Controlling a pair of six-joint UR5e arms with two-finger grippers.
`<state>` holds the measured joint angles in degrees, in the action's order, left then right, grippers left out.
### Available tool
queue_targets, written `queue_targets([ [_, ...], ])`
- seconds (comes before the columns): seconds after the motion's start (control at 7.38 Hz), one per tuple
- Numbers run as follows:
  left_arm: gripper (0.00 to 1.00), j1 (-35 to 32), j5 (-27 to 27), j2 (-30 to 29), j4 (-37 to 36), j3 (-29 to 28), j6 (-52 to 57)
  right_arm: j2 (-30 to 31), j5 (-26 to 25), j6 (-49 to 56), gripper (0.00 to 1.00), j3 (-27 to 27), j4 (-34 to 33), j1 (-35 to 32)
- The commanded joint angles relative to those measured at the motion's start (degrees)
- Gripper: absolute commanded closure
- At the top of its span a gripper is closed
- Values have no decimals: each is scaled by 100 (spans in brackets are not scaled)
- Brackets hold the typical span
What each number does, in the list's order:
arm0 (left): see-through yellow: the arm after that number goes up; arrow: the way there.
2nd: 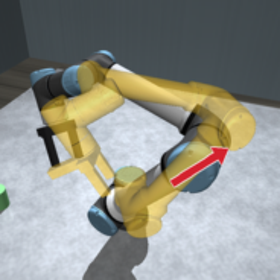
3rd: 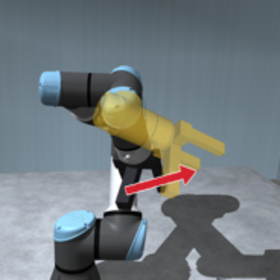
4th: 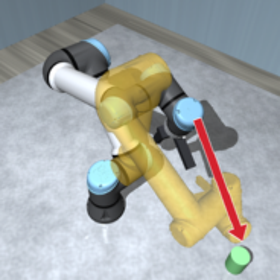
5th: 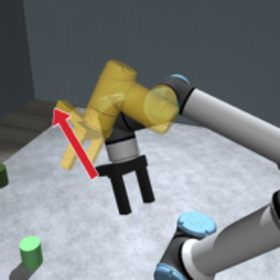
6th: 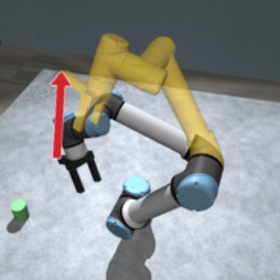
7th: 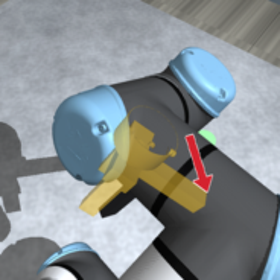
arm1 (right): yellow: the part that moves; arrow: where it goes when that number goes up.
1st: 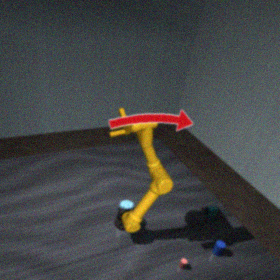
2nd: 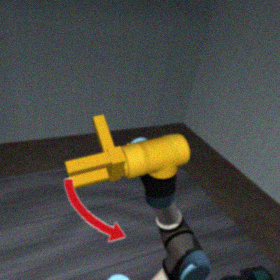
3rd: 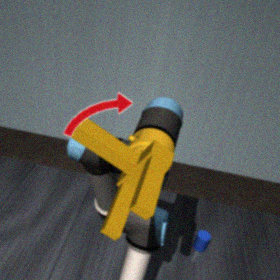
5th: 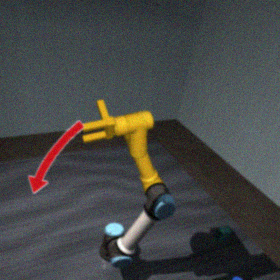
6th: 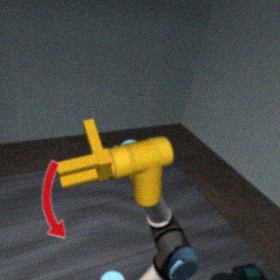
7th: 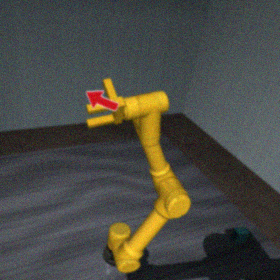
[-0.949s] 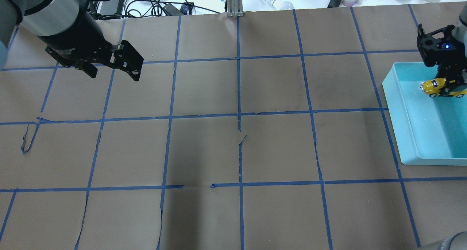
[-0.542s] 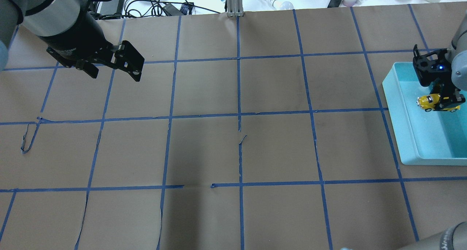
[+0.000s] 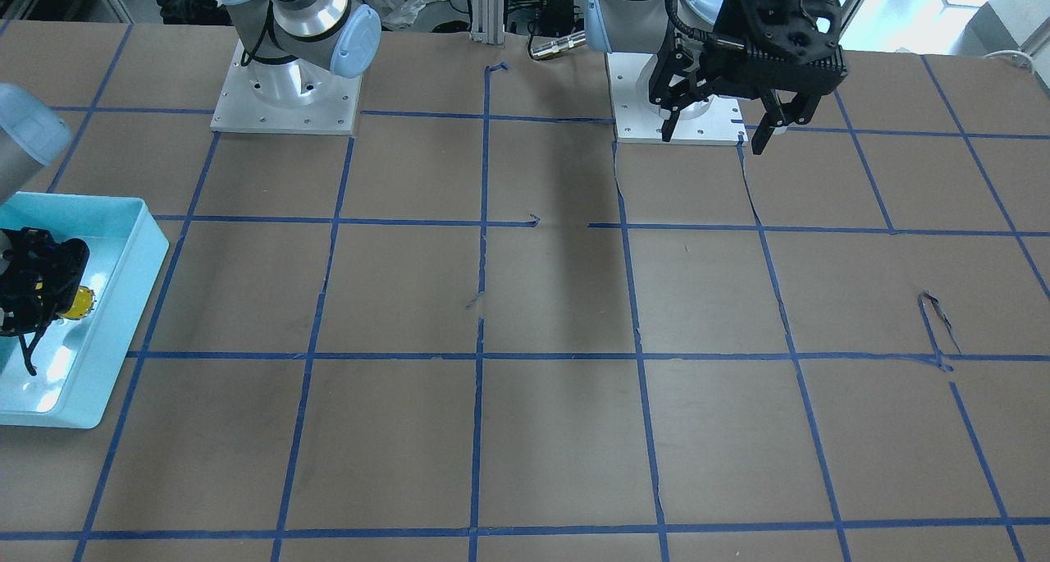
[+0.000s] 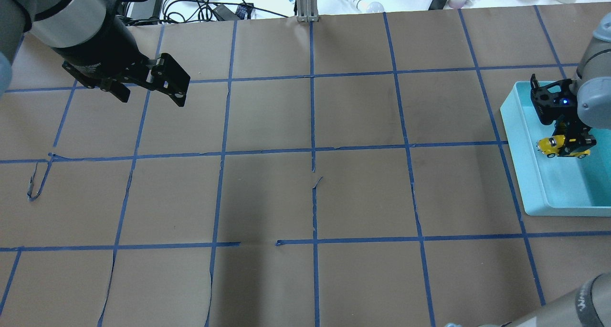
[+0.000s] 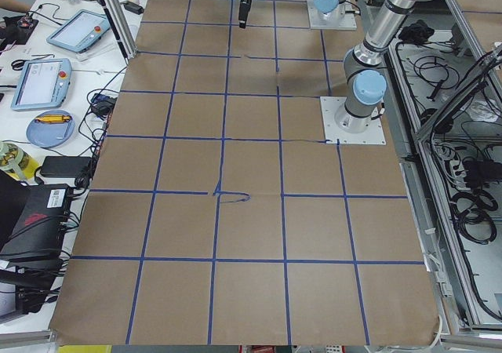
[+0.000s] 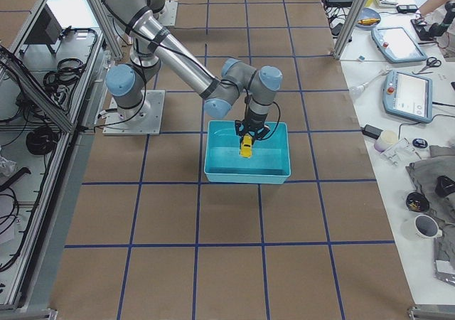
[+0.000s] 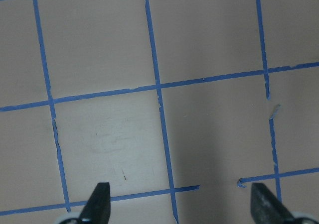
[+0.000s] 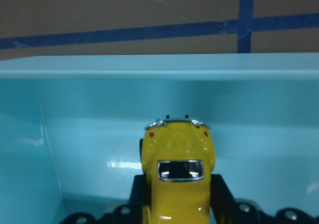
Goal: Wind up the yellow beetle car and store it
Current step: 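Lower the car into the bin and open the right gripper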
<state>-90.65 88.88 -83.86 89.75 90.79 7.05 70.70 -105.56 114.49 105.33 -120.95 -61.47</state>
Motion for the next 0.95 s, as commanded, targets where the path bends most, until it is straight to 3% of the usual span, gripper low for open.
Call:
queue_targets([
  [0.0,0,-41,-2,-16,-10,-9,7,-64,-8,3,78,-4,-120,4],
  [0.14,0,-50,-2,-25,-27,-9,15,-143,-8,3,75,-4,-243,4],
  [0.41,0,-76,-11,-16,-28,-26,15,-153,18,-49,0,-4,-262,4],
  [0.68,0,-76,-19,-16,-28,-26,7,39,-8,-154,0,-83,-271,4],
  [0.81,0,-76,-19,-8,-28,-26,15,476,1,-616,0,-66,-254,-14],
])
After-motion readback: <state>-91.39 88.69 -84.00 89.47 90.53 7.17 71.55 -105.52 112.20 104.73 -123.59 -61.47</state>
